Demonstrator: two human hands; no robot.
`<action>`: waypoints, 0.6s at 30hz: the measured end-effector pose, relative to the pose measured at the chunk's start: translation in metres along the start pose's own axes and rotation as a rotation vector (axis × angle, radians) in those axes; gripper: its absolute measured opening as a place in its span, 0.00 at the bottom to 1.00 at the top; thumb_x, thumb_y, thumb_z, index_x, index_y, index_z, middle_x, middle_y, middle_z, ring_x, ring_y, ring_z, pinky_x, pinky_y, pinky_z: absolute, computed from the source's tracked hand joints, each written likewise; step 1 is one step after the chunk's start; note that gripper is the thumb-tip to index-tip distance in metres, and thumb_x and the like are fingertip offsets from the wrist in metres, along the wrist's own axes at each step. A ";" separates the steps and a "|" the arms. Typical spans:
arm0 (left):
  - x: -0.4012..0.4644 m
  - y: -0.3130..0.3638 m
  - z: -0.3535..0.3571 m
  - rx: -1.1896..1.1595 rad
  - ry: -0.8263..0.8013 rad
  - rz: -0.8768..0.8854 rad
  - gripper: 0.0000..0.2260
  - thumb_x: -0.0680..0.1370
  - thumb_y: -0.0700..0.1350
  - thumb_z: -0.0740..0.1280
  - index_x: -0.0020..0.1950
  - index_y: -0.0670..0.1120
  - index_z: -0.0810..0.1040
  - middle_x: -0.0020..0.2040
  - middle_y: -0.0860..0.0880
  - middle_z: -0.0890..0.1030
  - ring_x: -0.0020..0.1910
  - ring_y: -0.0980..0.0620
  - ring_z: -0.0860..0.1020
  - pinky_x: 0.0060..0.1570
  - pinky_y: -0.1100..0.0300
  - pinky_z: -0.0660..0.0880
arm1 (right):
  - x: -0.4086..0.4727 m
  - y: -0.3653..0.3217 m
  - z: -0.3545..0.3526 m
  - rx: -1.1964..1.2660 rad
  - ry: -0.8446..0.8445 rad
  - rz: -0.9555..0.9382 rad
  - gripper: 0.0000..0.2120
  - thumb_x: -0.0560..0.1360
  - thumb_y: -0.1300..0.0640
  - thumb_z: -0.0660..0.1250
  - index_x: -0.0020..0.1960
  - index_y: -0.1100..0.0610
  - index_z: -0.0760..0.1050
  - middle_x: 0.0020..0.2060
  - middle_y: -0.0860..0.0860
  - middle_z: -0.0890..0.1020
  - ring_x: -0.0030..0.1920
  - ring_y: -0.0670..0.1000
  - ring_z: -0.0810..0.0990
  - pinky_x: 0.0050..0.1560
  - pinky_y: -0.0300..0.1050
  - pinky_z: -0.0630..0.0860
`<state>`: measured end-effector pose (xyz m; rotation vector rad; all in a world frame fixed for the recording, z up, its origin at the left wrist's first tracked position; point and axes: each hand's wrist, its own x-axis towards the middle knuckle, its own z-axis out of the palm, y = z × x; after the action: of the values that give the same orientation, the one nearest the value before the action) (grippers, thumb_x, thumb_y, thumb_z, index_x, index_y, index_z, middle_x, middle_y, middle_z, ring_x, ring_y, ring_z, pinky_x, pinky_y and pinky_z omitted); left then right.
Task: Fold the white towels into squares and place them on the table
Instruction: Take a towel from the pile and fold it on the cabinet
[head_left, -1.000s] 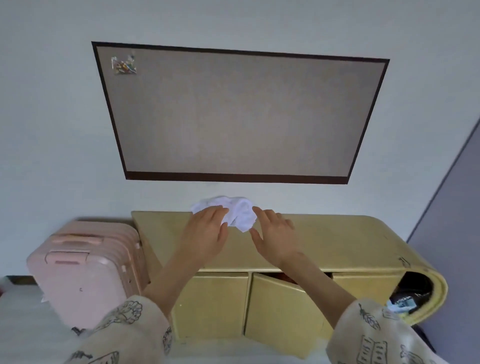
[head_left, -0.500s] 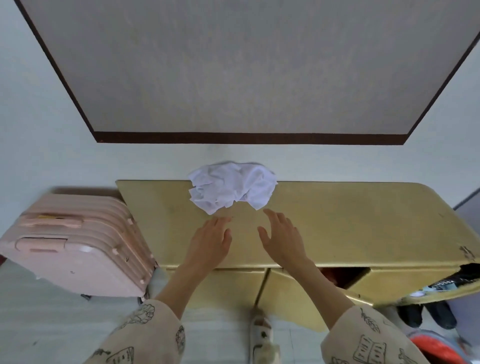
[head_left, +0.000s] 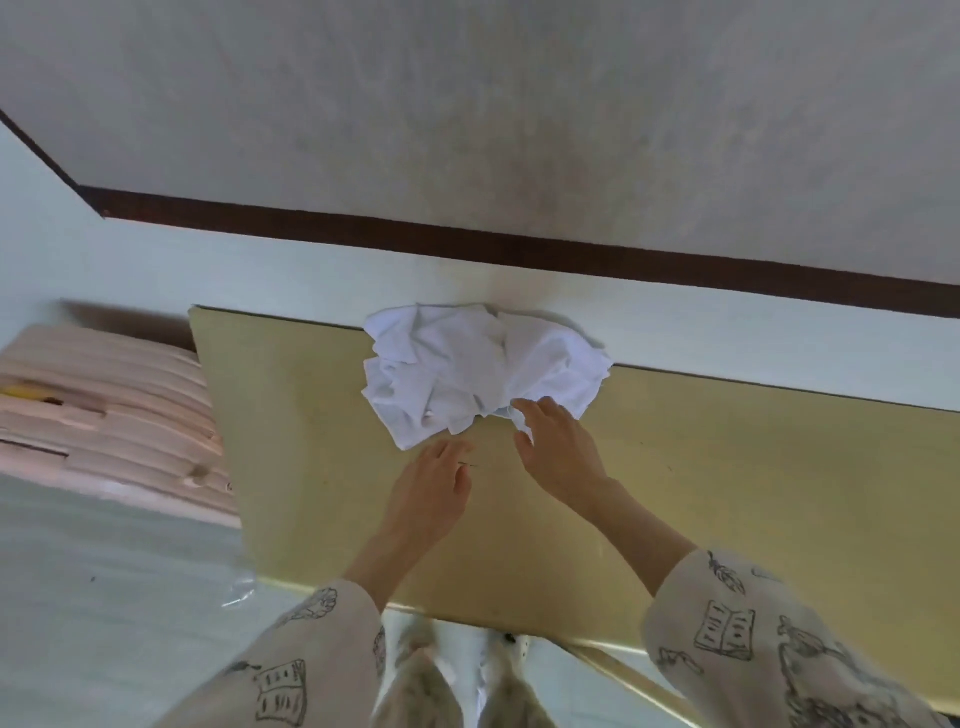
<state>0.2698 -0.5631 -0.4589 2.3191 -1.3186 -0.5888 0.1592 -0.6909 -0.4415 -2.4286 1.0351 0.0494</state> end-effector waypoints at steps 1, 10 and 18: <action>0.006 -0.004 0.000 -0.008 -0.002 -0.014 0.16 0.79 0.40 0.57 0.66 0.47 0.71 0.63 0.51 0.74 0.60 0.52 0.73 0.53 0.62 0.68 | 0.014 0.001 0.002 0.024 -0.031 0.015 0.21 0.79 0.58 0.56 0.71 0.54 0.62 0.60 0.54 0.71 0.59 0.54 0.72 0.54 0.47 0.71; 0.040 -0.039 0.003 -0.120 -0.043 -0.095 0.16 0.79 0.40 0.58 0.66 0.49 0.71 0.64 0.54 0.73 0.60 0.55 0.72 0.53 0.66 0.67 | 0.090 0.005 0.026 -0.538 0.055 -0.194 0.24 0.51 0.65 0.76 0.46 0.56 0.80 0.37 0.53 0.77 0.35 0.53 0.76 0.33 0.44 0.69; 0.071 -0.059 -0.016 -0.132 -0.024 0.009 0.18 0.78 0.37 0.60 0.67 0.46 0.69 0.67 0.51 0.69 0.65 0.51 0.68 0.56 0.62 0.69 | 0.106 0.005 0.024 -0.302 0.151 -0.231 0.11 0.59 0.60 0.79 0.39 0.55 0.81 0.38 0.53 0.78 0.43 0.52 0.70 0.37 0.45 0.71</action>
<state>0.3522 -0.5949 -0.4883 2.2050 -1.2610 -0.6813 0.2348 -0.7536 -0.4876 -2.8503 0.8529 -0.0613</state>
